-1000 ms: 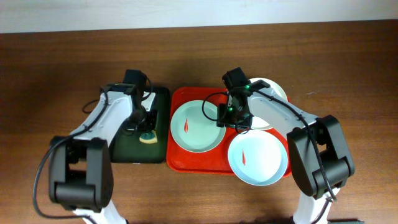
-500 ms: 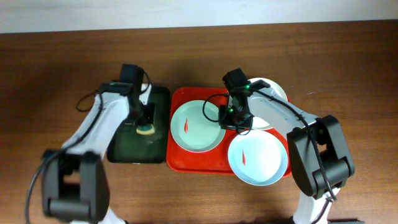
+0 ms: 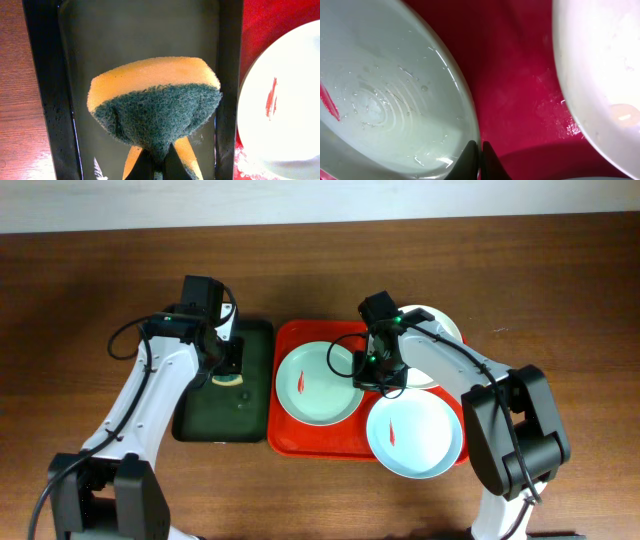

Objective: Clean dirty plates on tray and stack at the side
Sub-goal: 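Lift the sponge with the left gripper and carry it toward the plate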

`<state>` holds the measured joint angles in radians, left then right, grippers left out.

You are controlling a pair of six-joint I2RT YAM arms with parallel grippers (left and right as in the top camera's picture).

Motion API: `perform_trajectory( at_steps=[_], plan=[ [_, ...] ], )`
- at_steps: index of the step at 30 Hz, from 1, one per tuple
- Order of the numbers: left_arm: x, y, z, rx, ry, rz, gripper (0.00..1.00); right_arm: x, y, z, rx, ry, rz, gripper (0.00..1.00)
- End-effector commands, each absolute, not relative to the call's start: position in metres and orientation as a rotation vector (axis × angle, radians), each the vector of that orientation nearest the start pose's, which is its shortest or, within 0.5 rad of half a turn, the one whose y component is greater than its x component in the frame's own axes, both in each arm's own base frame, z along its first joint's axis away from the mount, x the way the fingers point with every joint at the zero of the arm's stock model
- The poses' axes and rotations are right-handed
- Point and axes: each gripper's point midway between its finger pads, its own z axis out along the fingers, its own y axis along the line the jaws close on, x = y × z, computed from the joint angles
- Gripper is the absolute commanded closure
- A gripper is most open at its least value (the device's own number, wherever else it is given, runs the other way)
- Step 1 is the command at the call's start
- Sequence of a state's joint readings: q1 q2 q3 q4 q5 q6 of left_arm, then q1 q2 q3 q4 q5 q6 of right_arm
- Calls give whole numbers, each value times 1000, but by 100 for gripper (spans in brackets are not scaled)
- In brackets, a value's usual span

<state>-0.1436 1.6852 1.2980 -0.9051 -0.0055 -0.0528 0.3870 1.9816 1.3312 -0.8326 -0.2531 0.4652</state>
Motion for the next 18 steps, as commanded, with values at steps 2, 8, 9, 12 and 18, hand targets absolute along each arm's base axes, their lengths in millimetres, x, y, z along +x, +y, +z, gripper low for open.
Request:
perform_trajectory(
  at_steps=[2, 8, 9, 12, 18],
  plan=[
    [362, -53, 101, 110, 2869, -47, 100, 331, 183, 12, 94, 3151, 409, 86],
    [362, -53, 101, 110, 2869, -46, 100, 335, 185, 13, 89, 3134, 419, 96],
    [362, -53, 101, 110, 2868, -47, 100, 334, 185, 13, 89, 3135, 424, 96],
    [359, -61, 101, 119, 2878, -119, 100, 332, 189, 14, 89, 3142, 466, 96],
    [364, -55, 122, 111, 2872, -68, 100, 337, 192, 15, 83, 3121, 479, 75]
  ],
)
